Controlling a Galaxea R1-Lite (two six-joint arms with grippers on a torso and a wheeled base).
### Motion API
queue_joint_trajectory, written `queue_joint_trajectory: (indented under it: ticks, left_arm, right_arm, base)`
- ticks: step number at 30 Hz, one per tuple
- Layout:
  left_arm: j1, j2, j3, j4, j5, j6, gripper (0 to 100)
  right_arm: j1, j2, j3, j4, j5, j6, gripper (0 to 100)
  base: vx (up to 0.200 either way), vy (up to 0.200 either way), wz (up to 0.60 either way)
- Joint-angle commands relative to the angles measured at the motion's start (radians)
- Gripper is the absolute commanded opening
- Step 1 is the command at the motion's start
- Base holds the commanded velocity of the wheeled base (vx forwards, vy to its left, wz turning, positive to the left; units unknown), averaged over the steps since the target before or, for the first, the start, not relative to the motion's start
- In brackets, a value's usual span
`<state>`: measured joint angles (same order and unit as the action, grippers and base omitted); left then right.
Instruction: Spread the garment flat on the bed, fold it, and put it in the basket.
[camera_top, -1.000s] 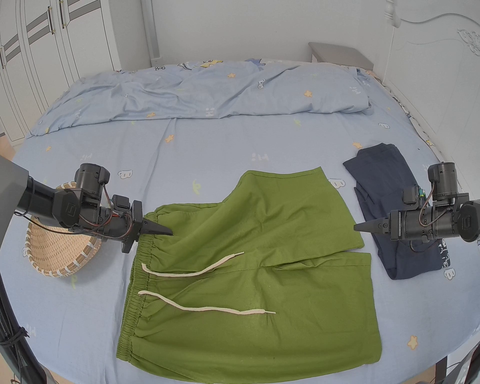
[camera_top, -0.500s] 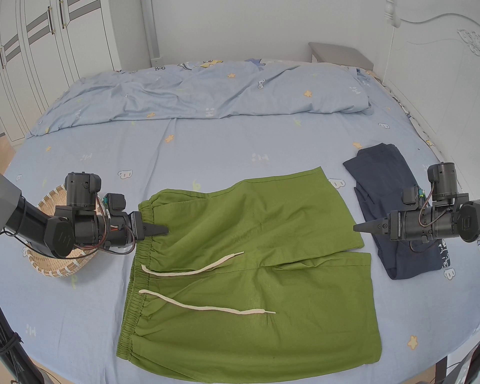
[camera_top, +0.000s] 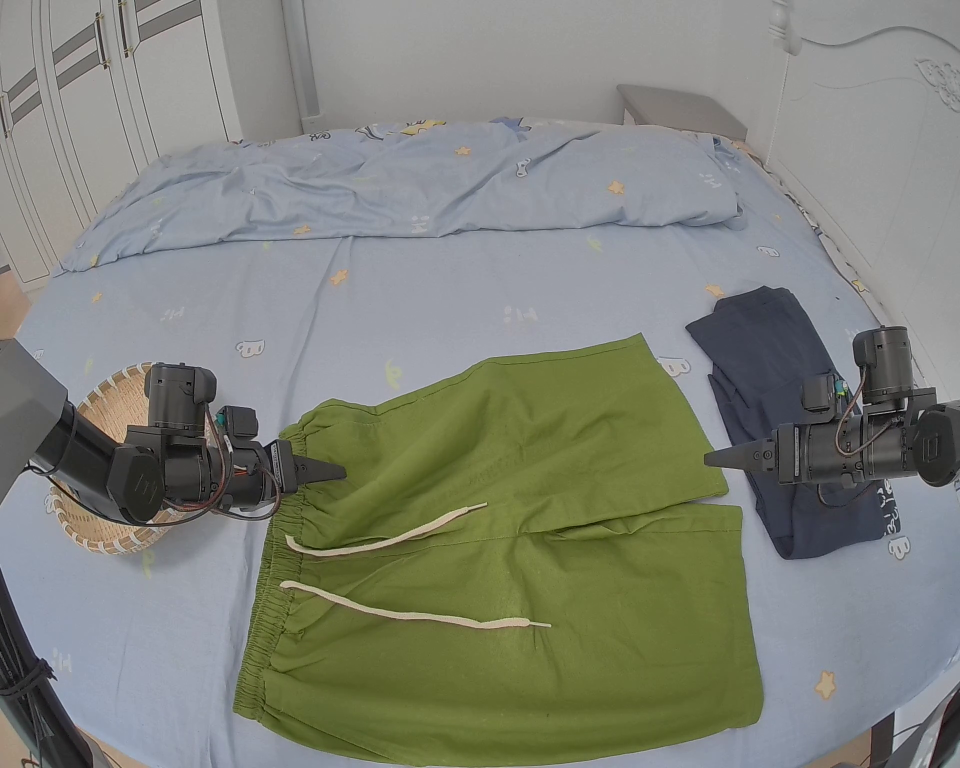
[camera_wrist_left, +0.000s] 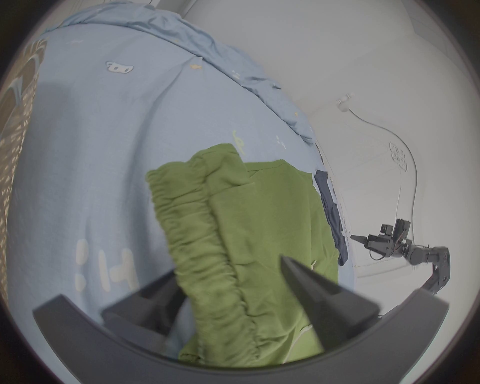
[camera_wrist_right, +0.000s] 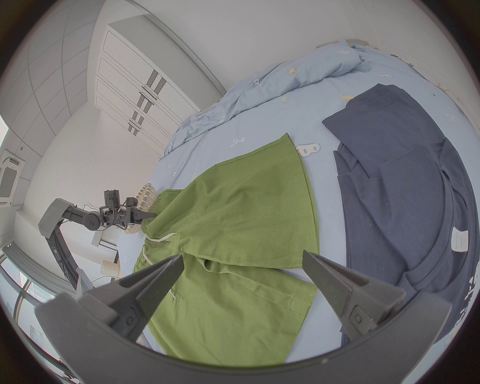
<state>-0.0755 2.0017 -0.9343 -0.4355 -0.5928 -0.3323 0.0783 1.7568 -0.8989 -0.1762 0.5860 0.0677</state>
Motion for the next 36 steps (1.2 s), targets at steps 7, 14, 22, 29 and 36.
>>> queue_joint_trajectory:
  ticks: [7,14,22,29,36]
  left_arm:
    - [0.046,-0.008,-0.038,0.003,-0.004,-0.099,100]
    - [0.068,0.012,-0.094,0.001,0.001,-0.185,100]
    - [0.089,0.022,-0.097,0.003,0.001,-0.191,100]
    - [0.118,0.012,-0.084,0.006,-0.004,-0.160,100]
    - [0.103,0.063,-0.089,0.000,-0.012,-0.131,100]
  right_arm:
    - [0.000,0.000,0.000,0.000,0.000,0.000,100]
    - [0.000,0.000,0.000,0.000,0.000,0.000,100]
    - [0.000,0.001,0.000,0.000,0.000,0.000,100]
    - [0.000,0.001,0.000,0.000,0.000,0.000,100]
    - [0.001,0.003,0.000,-0.002,0.000,0.000,100]
  base:
    - [0.000,0.000,0.00]
    - [0.000,0.000,0.00]
    - [0.000,0.000,0.00]
    - [0.000,0.000,0.00]
    - [0.000,0.000,0.00]
